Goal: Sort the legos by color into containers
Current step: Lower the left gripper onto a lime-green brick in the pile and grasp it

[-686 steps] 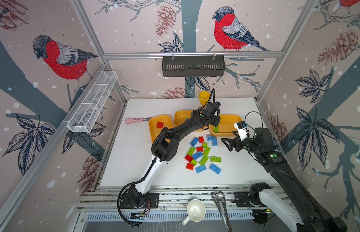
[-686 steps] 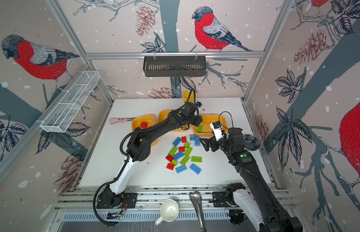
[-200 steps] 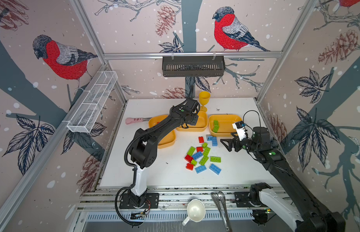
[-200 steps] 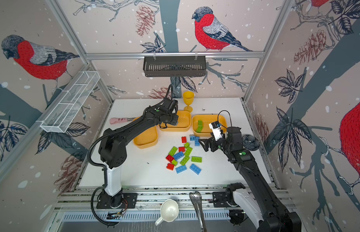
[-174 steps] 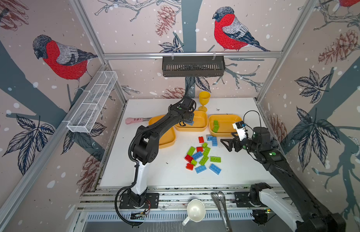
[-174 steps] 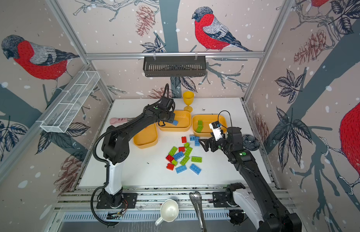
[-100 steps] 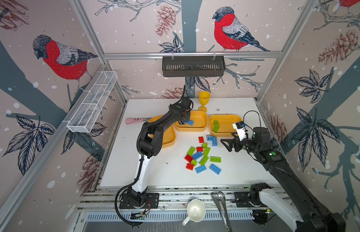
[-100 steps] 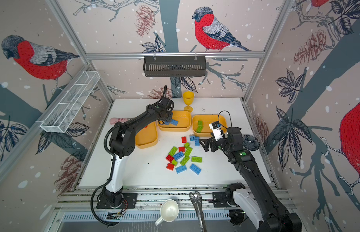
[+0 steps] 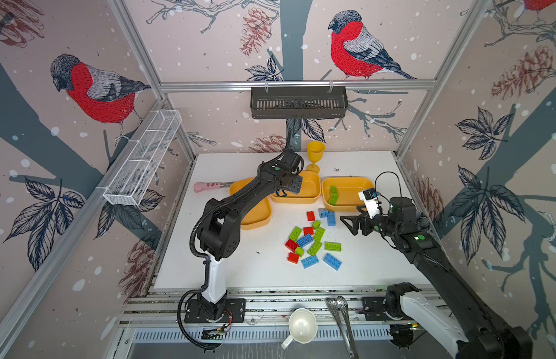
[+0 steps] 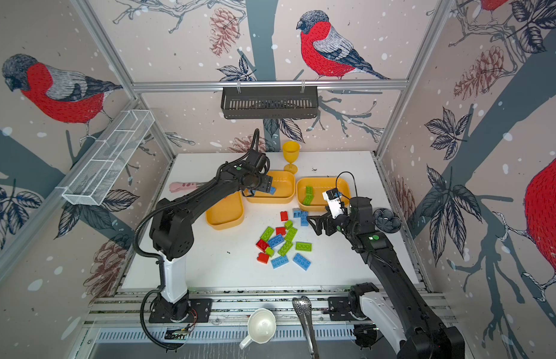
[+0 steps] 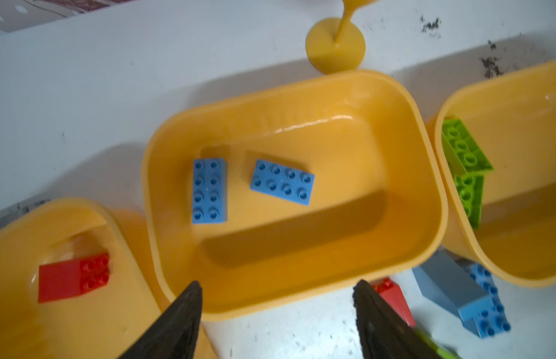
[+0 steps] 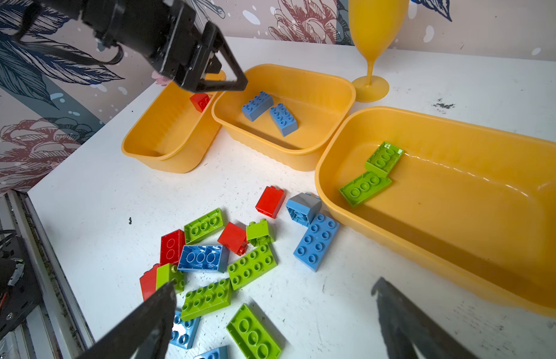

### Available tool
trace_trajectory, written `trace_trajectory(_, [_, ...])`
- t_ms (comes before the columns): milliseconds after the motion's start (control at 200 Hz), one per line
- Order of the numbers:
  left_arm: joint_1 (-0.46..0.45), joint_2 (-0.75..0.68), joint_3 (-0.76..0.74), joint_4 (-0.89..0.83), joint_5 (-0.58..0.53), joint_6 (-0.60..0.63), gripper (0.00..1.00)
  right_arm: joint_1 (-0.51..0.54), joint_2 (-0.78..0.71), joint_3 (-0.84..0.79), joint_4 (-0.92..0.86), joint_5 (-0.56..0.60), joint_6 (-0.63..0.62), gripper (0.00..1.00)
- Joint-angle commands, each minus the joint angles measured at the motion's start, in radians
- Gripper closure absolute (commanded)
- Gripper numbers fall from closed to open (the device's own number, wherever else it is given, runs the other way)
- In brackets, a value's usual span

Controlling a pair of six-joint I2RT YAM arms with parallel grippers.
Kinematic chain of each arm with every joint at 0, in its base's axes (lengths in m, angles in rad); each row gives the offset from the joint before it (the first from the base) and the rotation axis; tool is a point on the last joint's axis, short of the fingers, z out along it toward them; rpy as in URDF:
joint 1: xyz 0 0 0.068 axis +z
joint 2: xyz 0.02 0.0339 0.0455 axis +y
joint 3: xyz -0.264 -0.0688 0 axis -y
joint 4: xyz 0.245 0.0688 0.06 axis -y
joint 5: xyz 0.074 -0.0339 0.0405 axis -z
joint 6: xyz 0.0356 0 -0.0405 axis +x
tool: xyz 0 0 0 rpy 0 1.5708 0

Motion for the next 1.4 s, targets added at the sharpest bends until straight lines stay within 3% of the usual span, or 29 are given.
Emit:
trace_trajectory(0, [-0.043, -0.064, -0.092, -0.02, 0.047, -0.063, 0.24, -0.001, 0.004, 0.0, 0.034, -0.012, 0.003, 0.01])
trace_trajectory(390, [-0.185, -0.113, -0.383, 0.091, 0.099, -0.143, 0.29, -0.001, 0.004, -0.005, 0.027, -0.016, -0.002, 0.01])
trace_trajectory(1051, [-0.221, -0.044, -0.466, 0.087, 0.115, -0.097, 0.4, -0.001, -0.007, -0.015, 0.011, -0.011, -0.003, 0.0])
trace_trajectory(1276, [-0.222, -0.048, -0.467, 0.083, 0.141, -0.089, 0.67, 0.0, -0.009, -0.02, 0.012, -0.008, -0.002, 0.01])
trace_trajectory(1396, [-0.22, -0.063, -0.407, 0.05, 0.132, -0.083, 0.68, -0.002, -0.007, -0.015, 0.014, -0.005, -0.004, 0.01])
